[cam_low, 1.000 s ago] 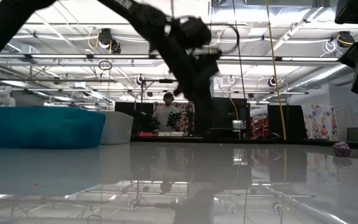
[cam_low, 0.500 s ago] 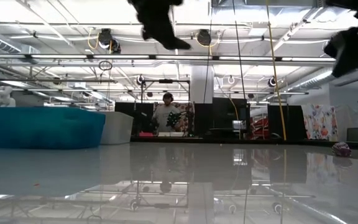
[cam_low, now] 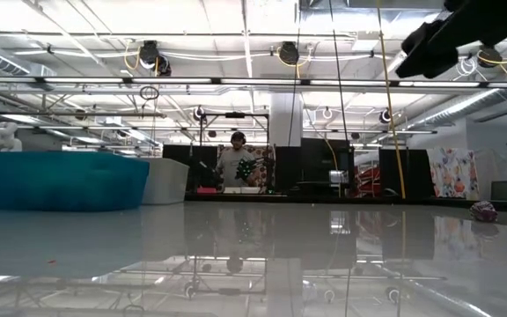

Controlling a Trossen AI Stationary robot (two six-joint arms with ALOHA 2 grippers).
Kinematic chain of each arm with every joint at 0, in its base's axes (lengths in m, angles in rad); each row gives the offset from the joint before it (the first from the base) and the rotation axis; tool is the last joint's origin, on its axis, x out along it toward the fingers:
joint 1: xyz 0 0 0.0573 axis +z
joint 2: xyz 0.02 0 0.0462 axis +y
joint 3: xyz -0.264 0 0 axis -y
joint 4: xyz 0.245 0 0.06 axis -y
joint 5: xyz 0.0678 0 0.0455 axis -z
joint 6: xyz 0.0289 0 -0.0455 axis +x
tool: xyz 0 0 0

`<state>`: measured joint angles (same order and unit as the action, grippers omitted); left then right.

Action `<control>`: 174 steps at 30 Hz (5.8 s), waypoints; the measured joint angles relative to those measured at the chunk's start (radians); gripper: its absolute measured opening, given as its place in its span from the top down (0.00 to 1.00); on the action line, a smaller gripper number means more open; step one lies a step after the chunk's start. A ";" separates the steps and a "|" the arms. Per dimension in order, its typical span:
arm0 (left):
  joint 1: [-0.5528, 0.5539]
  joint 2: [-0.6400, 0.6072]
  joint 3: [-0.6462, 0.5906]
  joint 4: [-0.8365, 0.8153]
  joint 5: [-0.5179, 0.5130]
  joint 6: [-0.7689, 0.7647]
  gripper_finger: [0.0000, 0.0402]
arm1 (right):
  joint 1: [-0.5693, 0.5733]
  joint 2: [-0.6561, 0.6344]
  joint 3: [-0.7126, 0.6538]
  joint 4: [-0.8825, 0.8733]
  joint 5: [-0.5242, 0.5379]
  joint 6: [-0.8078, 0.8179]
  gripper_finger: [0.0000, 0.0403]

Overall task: Sort produce into baskets
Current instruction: Put the purple eggplant into the transparent bin

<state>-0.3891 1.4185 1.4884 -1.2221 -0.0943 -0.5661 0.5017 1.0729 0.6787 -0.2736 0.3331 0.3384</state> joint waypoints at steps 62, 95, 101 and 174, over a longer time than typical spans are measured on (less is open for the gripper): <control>-0.425 0.036 -0.495 0.616 -0.324 -0.382 0.50 | -0.151 0.159 0.000 -0.357 -0.288 -0.173 0.38; -0.024 0.035 -0.495 0.832 -0.251 0.292 0.50 | -0.174 0.393 0.021 -0.356 -0.268 -0.214 0.76; -0.024 0.035 -0.495 0.735 -0.251 0.293 0.50 | -0.175 0.393 0.097 -0.337 -0.274 -0.122 0.98; -0.094 -0.458 -0.861 0.779 -0.377 0.205 0.50 | -0.091 1.104 1.374 -0.638 -0.365 0.007 0.46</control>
<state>-0.4835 0.9608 0.6277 -0.4431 -0.4710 -0.3614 0.4103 2.1767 2.0525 -0.9115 -0.0320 0.3456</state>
